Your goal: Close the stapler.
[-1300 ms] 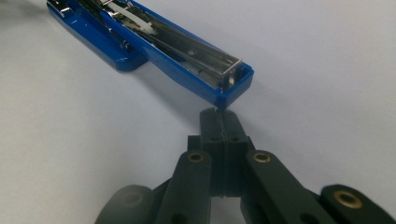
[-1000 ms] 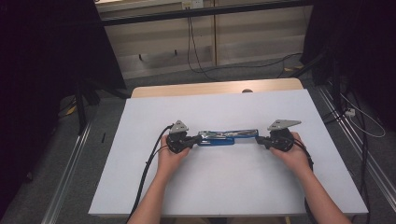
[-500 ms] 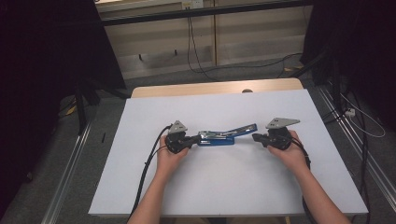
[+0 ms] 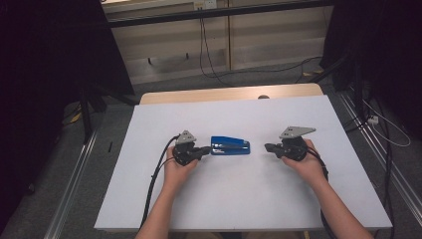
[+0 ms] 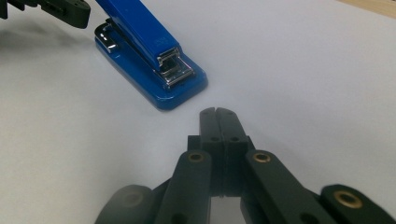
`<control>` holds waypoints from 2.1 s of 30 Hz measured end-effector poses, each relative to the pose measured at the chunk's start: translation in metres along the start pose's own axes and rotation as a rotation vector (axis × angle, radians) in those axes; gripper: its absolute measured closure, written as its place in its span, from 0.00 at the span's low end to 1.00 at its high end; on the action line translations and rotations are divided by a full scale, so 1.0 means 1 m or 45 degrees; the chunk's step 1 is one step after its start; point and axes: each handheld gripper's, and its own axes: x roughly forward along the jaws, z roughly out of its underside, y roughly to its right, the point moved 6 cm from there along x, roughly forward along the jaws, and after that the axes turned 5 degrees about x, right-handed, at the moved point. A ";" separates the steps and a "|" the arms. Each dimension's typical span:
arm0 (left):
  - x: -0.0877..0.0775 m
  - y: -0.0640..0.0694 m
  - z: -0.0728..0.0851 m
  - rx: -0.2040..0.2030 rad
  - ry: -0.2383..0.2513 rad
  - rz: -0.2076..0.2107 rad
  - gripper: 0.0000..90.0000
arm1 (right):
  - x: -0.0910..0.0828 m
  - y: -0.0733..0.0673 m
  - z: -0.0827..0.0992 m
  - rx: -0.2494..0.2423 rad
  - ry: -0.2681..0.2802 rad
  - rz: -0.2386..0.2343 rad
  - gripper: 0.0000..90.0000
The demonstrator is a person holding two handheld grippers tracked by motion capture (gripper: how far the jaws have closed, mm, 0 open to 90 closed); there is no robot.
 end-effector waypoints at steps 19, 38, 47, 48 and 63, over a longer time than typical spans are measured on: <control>-0.024 -0.003 -0.001 -0.076 0.021 -0.074 0.51 | -0.005 -0.011 -0.010 0.005 0.051 -0.041 1.00; -0.037 -0.006 -0.011 -0.154 0.126 -0.076 0.13 | -0.011 -0.017 -0.011 0.025 0.100 -0.033 0.44; -0.054 0.003 -0.006 -0.085 0.140 -0.042 0.08 | -0.021 -0.026 -0.006 0.021 0.120 -0.050 0.34; -0.057 0.003 -0.004 -0.085 0.140 -0.041 0.08 | -0.022 -0.027 -0.005 0.020 0.117 -0.044 0.33; -0.089 0.010 0.012 -0.039 0.159 -0.075 0.07 | -0.038 -0.034 0.009 0.017 0.128 -0.024 0.23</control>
